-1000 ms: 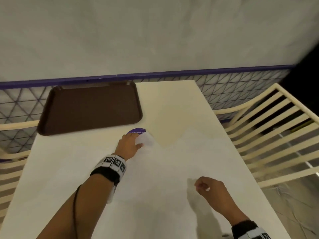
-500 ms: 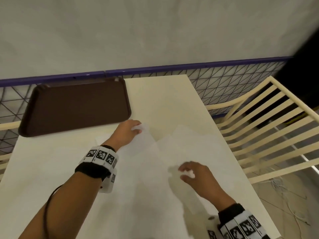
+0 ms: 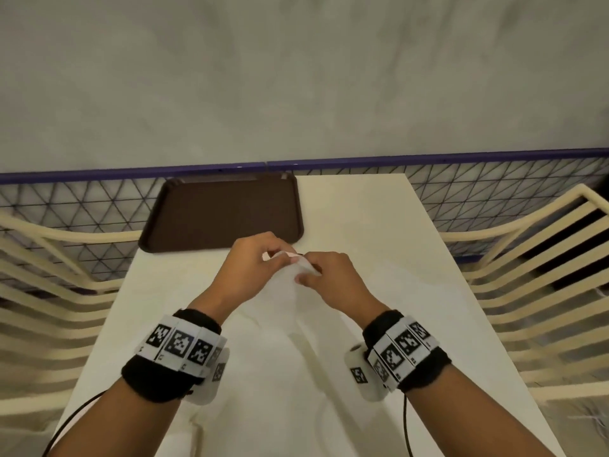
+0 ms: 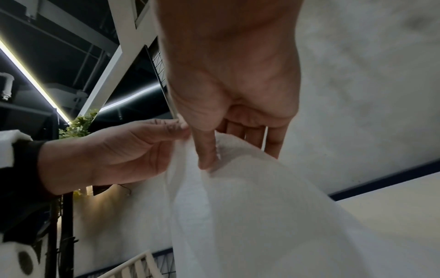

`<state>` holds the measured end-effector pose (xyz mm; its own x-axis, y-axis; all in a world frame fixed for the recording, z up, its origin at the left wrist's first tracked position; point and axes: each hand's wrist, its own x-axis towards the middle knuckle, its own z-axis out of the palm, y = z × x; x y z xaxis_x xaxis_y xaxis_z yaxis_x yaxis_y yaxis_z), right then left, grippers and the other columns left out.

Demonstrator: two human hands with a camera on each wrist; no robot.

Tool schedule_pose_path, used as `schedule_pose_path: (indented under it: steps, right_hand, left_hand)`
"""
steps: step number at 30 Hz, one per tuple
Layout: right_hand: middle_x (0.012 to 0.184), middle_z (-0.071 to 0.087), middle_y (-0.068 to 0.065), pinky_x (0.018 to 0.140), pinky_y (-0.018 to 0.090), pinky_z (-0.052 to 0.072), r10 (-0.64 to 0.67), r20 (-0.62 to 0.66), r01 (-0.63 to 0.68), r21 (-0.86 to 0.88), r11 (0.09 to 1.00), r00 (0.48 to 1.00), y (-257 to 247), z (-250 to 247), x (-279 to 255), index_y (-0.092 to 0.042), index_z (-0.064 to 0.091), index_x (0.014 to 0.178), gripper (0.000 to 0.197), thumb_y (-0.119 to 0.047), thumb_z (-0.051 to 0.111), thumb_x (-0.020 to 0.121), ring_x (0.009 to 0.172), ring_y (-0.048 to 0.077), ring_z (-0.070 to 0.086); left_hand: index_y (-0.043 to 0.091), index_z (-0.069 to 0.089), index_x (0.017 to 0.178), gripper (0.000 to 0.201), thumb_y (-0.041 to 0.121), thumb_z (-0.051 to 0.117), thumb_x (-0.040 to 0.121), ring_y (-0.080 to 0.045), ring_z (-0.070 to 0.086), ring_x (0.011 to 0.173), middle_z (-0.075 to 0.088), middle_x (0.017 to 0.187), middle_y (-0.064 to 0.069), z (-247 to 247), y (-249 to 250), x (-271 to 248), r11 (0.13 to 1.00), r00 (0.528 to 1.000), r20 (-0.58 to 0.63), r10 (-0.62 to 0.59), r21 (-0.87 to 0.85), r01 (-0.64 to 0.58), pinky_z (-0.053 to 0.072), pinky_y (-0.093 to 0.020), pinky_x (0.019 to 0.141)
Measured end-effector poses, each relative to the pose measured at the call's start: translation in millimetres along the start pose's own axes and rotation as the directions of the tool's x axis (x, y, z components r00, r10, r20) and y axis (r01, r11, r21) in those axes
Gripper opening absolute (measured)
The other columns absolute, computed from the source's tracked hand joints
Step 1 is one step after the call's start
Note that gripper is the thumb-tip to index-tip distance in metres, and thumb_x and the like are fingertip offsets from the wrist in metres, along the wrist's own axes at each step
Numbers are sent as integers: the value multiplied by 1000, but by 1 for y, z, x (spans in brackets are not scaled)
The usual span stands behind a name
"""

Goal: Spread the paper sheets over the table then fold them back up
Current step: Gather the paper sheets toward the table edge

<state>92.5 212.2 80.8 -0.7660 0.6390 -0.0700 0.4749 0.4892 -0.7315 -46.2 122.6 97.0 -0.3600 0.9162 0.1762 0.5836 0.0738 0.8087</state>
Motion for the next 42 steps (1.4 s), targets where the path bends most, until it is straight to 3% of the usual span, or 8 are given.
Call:
schedule_pose_path:
  steps: [10, 14, 17, 23, 28, 32, 35, 42]
  right_hand:
    - [67, 66, 6, 61, 22, 52, 140, 34, -144, 260, 955, 990, 34, -7, -21, -10, 68, 66, 13, -3, 71, 76, 60, 15, 60]
    - [58, 55, 2, 52, 16, 36, 86, -216, -42, 200, 979, 973, 24, -14, -13, -7, 66, 70, 13, -11, 68, 81, 49, 6, 43]
    - [70, 64, -11, 68, 19, 45, 50, -399, 68, 276, 959, 916, 10, -14, -17, -19, 68, 73, 12, -9, 68, 82, 64, 5, 56]
    - [90, 73, -5, 78, 17, 50, 31, -525, 246, 451, 858, 851, -5, -8, -51, -15, 74, 85, 17, -1, 66, 82, 86, 6, 67]
    - [94, 73, -11, 81, 12, 49, -116, -511, 336, 361, 870, 852, 12, -3, -101, -25, 74, 89, 27, -3, 67, 76, 92, 3, 67]
    - [96, 71, -21, 87, 11, 47, -106, -357, 216, 284, 934, 928, 52, 11, -140, -36, 72, 93, 48, 6, 65, 70, 96, 0, 66]
    - [90, 72, -20, 85, 12, 49, -13, -244, 83, 278, 957, 970, 77, 29, -161, -39, 73, 88, 49, 7, 70, 73, 90, 0, 68]
    - [77, 73, -13, 74, 18, 53, 206, 69, -217, 269, 938, 976, 103, 56, -183, -37, 73, 73, 34, -3, 70, 79, 74, 6, 69]
  left_hand:
    - [23, 68, 66, 14, 21, 71, 79, 10, 57, 60, 68, 63, 21, -44, -37, -47, 928, 862, -380, -335, -291, 232, 44, -9, 62]
    - [23, 69, 73, 12, 13, 70, 80, 9, 54, 53, 67, 67, 15, -51, -37, -44, 918, 826, -461, -323, -365, 156, 40, -1, 54]
    - [21, 70, 77, 12, 10, 68, 81, 2, 47, 45, 64, 56, 16, -55, -29, -46, 897, 820, -489, -298, -438, 66, 38, -9, 47]
    - [20, 72, 79, 12, 10, 65, 80, -11, 67, 68, 72, 70, 5, -59, -6, -80, 881, 837, -525, -156, -457, -122, 54, -19, 63]
    - [23, 76, 66, 31, -5, 65, 74, -15, 68, 71, 74, 75, 3, -44, -3, -132, 884, 885, -444, -143, -460, -87, 57, -22, 69]
    - [12, 76, 64, 21, 32, 80, 57, -14, 70, 77, 74, 76, -8, -17, -22, -172, 809, 946, -212, -246, -583, 79, 58, -25, 71]
    - [2, 74, 59, 25, -17, 65, 71, -15, 70, 65, 73, 70, -14, 8, -42, -188, 751, 922, -105, -374, -618, 234, 57, -19, 61]
    - [-2, 73, 60, 24, -21, 63, 71, -27, 70, 58, 68, 64, -26, 39, -62, -208, 650, 818, 95, -567, -559, 515, 56, -24, 53]
